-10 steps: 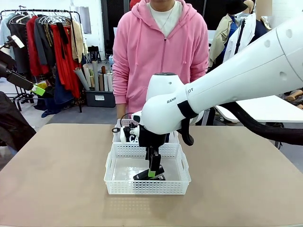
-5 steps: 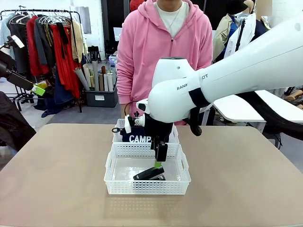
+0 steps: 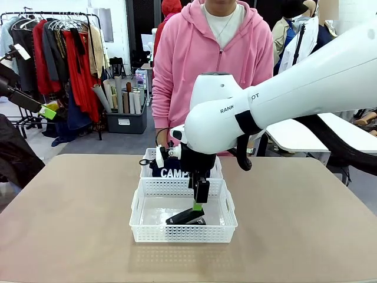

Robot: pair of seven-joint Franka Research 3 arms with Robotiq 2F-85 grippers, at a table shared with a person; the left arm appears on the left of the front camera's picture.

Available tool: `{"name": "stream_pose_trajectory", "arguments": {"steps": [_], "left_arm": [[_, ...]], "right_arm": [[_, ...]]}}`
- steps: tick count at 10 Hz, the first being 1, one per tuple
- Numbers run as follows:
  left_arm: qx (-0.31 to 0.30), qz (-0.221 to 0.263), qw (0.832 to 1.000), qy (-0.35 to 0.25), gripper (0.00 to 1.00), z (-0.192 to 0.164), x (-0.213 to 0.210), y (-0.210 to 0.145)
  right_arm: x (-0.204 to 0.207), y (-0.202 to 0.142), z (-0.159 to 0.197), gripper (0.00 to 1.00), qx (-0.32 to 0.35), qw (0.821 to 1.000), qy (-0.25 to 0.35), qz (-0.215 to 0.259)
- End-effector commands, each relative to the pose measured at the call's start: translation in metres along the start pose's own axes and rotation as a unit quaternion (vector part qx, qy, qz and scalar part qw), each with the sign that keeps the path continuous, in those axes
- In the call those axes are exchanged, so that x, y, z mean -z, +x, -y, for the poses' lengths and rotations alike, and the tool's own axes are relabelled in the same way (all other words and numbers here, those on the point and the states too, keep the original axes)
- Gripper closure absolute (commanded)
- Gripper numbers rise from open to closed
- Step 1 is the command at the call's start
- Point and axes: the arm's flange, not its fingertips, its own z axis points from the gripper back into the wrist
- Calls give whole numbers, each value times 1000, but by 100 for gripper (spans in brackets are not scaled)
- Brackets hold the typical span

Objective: Distribute items into two baskets.
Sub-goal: Place the picked Stapler into the Organizing basket as instructed by the person.

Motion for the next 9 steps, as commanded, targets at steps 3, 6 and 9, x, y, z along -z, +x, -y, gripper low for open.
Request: {"name": "stream_pose_trajectory", "arguments": {"steps": [3, 6, 9], "left_arm": [[1, 3, 1000, 1, 0, 1, 1, 0], [1, 3, 1000, 1, 0, 1, 1, 0], [1, 3, 1000, 1, 0, 1, 1, 0]], "right_arm": [[-3, 2, 2, 0, -1, 1000, -6, 4], [-3, 2, 2, 0, -1, 1000, -6, 4], [-2, 1, 1, 0, 0, 1000, -2, 1]]}}
